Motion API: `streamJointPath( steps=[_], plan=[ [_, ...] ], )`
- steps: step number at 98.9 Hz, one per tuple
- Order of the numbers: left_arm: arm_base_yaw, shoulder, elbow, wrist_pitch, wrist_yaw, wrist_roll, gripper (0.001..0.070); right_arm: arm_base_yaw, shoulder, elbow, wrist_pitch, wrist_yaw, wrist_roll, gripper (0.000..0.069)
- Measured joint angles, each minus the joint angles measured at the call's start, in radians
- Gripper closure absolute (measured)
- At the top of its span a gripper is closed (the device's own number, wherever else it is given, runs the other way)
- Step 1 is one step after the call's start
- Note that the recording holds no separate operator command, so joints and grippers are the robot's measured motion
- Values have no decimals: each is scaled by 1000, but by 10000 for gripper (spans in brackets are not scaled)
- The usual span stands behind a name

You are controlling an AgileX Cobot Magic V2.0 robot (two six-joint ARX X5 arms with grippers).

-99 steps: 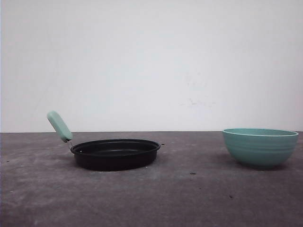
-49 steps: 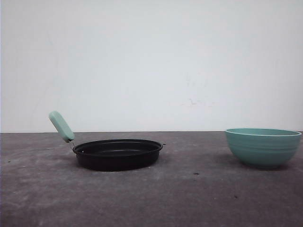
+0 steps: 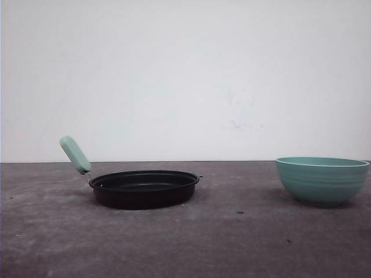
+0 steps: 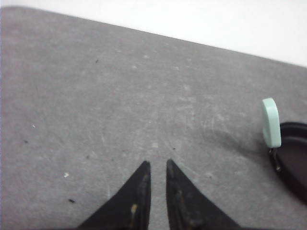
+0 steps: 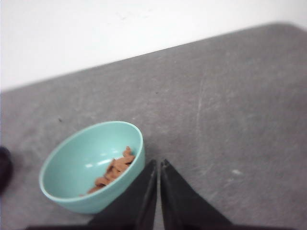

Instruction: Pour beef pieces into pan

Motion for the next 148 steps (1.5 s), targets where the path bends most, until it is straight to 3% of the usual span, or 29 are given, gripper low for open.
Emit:
streamJointPath(
  steps=[19,30,38,49,64,70,77,86,93,99,107,129,148],
  plan=[
    [0,0,0,0,3,-99,685,0,0,0,94,2,106,681],
    [0,0,13,-32,68,-146,685,0,3,6,102,4,181,681],
    [0,13,47,-37,96,-156,685,0,31,39,94,7,224,681],
    [0,57,158,6,95,-163,685,0,105,140,93,16,245,681],
    [0,169,346,24,95,-142,680,0,260,334,38,14,179,681],
    [0,219,405,24,98,-125,629,0,332,417,6,-23,115,681],
    [0,269,458,26,103,-107,483,3,405,505,-19,-85,33,648],
    [0,314,488,27,133,-87,269,18,468,575,-32,-120,-30,465],
    [-1,342,488,14,167,-86,195,28,492,590,-38,-132,-51,323],
    [-2,367,488,0,198,-87,173,32,502,589,-55,-135,-59,264],
    [-12,398,488,-7,223,-93,163,42,509,589,-85,-135,-64,234],
    [-60,514,460,29,228,-132,160,53,508,589,-98,-135,-74,225],
    [-120,645,338,208,228,-187,160,53,508,589,-98,-135,-75,225]
  ],
)
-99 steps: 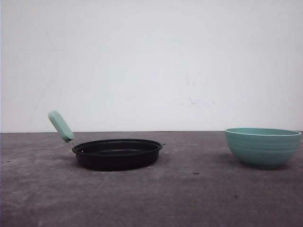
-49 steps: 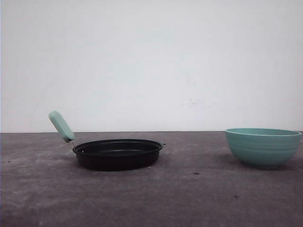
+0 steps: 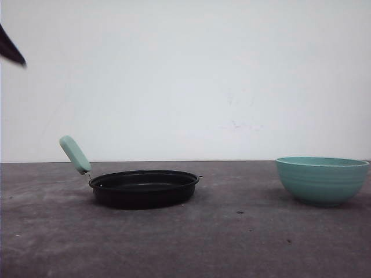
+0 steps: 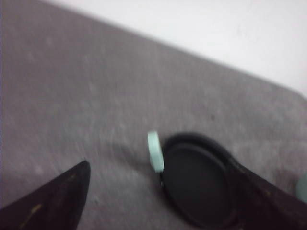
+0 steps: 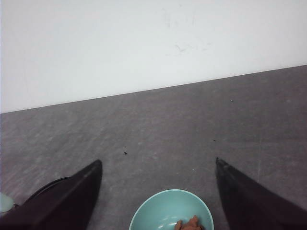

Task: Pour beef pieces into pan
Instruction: 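Lower the left gripper onto the pale green pan handle and grasp it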

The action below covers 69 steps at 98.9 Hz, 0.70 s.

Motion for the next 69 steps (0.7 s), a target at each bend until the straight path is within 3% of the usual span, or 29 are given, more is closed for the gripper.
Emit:
streamJointPath(
  steps=[37,69],
  plan=[
    [-108,314,-62,370,0,-16,159,0,0,0,10,1,-2,225],
    [-116,626,-61,683,-3,-21,160,0,0,0,15,1,-2,225]
  ],
)
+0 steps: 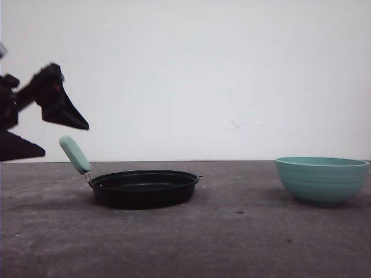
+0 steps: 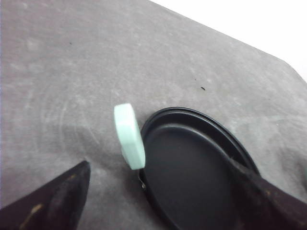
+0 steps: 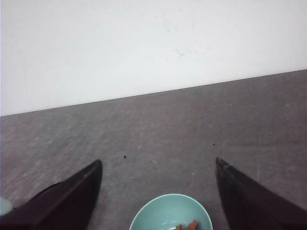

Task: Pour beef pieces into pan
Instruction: 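Lower the left gripper onto the pale green pan handle and grasp it, then lift the black pan with the left gripper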

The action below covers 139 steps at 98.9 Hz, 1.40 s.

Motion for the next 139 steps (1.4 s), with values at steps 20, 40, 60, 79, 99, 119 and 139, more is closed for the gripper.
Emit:
streamJointPath(
  steps=[20,40,60,79,99,119,139],
  plan=[
    [0,170,42,80,0,-13,160,5,0,0,0,0,0,225],
    [0,270,136,90,-2,-14,164,9,0,0,-1,2,-1,225],
    [0,312,166,86,-19,-14,437,9,0,0,-16,7,-8,225],
    [0,312,166,86,-22,-15,647,9,1,0,-19,11,-8,225],
    [0,288,166,73,11,-18,648,9,43,0,-67,42,-7,225],
    [0,68,166,-34,77,-23,649,9,161,0,-124,90,13,225],
    [0,-272,166,-266,113,-60,649,8,369,9,-118,84,48,225]
  ],
)
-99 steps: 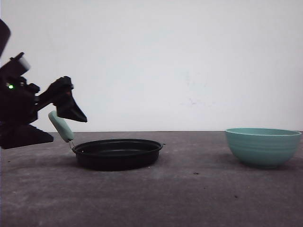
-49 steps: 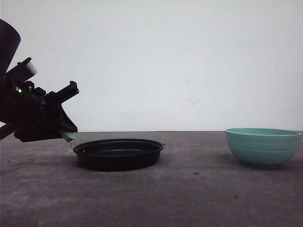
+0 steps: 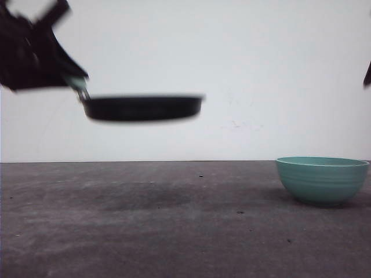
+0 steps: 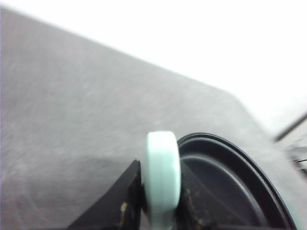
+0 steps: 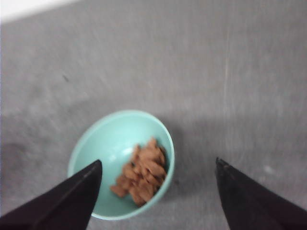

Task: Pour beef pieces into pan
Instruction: 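Lift the black pan with the left gripper, then lower the right gripper to the green bowl rim and grasp it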

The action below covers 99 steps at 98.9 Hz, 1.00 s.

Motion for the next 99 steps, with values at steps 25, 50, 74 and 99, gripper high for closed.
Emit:
streamJointPath(
  steps=[25,50,74,99],
  plan=[
    [0,-383,0,-324,29,-15,649,0,241,90,64,-48,8,231],
    [0,-639,0,-551,72,-40,649,0,411,158,76,-58,9,294],
    [0,-711,34,-689,78,-48,650,0,525,159,103,-80,23,299],
    [0,-717,77,-713,79,-37,650,0,571,162,153,-78,34,508]
  ],
)
